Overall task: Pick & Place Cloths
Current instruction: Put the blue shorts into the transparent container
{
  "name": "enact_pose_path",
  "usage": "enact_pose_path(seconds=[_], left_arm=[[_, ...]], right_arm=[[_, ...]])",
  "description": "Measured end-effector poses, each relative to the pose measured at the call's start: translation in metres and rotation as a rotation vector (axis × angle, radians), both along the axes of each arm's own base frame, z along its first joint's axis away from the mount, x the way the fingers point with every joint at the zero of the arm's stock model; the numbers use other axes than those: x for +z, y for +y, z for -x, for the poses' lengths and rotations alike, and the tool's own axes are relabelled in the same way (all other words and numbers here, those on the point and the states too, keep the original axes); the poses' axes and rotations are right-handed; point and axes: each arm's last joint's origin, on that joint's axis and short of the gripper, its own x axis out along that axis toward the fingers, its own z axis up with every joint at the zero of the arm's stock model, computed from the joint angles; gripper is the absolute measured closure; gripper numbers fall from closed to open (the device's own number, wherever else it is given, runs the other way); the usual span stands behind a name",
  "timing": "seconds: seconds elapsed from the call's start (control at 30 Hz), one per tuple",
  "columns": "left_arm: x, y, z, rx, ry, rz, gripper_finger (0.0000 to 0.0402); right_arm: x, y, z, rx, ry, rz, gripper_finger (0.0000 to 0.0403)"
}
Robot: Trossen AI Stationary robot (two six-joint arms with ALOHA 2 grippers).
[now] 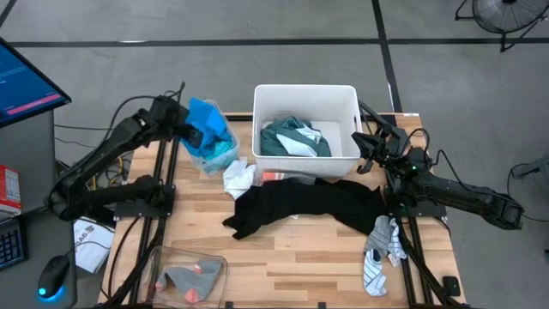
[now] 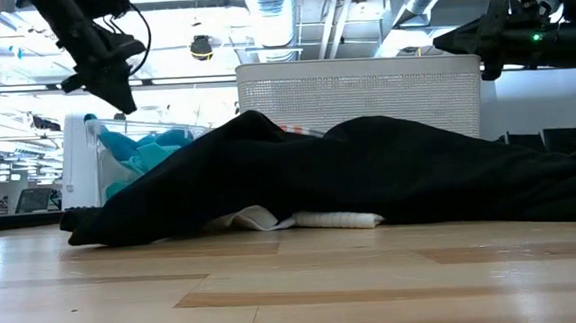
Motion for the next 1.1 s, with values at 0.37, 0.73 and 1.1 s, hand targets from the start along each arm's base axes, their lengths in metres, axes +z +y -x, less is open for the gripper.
enact_pose_path(seconds=[0.37, 0.73, 1.1], left_arm=[[-0.017, 0.016, -0.023, -0.111, 0.284, 0.186, 0.0401], [-0.067, 0.058, -0.062, -0.200, 0.454, 0.400, 0.0401], [-0.098, 0.073, -0.080, -0.272, 0.430, 0.467, 0.0401]], right_arm=[[0.000, 0.000, 0.000, 0.000, 0.000, 0.000, 0.0365], [0.000, 0.000, 0.000, 0.000, 0.001, 0.000, 0.0365], [0.000, 0.000, 0.000, 0.000, 0.000, 0.000, 0.0365]])
